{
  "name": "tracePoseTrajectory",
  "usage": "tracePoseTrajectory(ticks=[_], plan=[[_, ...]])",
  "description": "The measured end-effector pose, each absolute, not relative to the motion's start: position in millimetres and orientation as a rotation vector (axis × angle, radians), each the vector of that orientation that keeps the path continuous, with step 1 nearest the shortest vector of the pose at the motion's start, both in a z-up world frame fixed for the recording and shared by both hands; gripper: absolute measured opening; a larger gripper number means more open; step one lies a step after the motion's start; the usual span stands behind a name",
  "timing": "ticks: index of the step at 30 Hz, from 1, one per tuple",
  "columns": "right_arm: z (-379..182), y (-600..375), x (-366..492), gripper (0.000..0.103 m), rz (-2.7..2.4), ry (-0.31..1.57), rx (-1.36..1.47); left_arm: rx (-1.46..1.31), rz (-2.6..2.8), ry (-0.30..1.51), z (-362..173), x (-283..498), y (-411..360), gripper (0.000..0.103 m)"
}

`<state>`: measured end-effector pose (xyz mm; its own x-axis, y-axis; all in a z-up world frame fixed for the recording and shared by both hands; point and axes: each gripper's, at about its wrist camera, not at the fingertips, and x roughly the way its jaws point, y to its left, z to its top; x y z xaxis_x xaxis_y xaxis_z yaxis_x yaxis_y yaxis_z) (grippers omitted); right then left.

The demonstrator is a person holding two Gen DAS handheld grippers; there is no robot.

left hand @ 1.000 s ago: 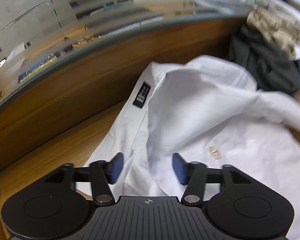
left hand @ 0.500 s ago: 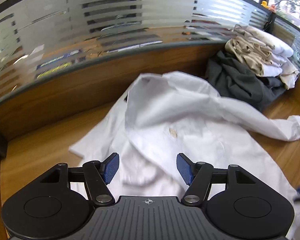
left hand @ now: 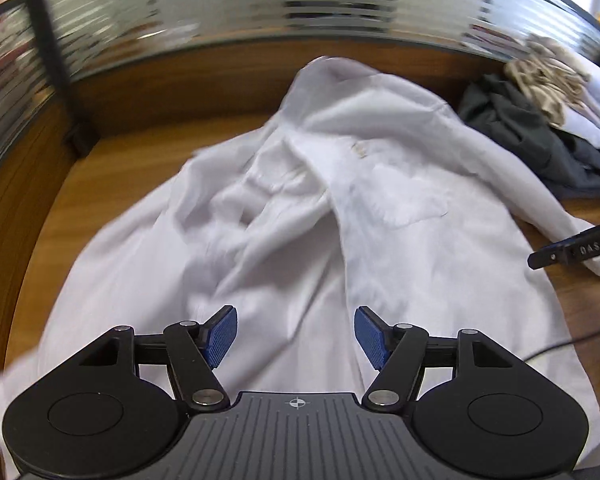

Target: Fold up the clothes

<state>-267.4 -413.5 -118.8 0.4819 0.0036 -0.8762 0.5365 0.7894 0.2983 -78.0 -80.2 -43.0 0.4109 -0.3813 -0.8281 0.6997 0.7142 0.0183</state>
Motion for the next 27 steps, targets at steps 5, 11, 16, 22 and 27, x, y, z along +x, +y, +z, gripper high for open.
tracePoseTrajectory(ticks=[5, 11, 16, 22, 27], plan=[[-132, -420, -257, 0.014, -0.288, 1.106, 0.536, 0.332, -0.519, 0.969, -56, -106, -44, 0.068], [-123, -423, -277, 0.001, -0.341, 1.109, 0.418, 0.246, -0.333, 1.031, -73, -127, -4, 0.068], [-123, -434, -303, 0.001, -0.407, 1.129, 0.341, 0.243, -0.230, 1.030, -78, -128, 22, 0.068], [-110, -426, -311, 0.026, -0.387, 1.122, 0.313, 0.216, -0.173, 1.001, -67, -103, 59, 0.068], [-86, -395, -307, 0.035, -0.342, 1.094, 0.303, 0.247, -0.194, 0.959, -62, -73, 85, 0.068]])
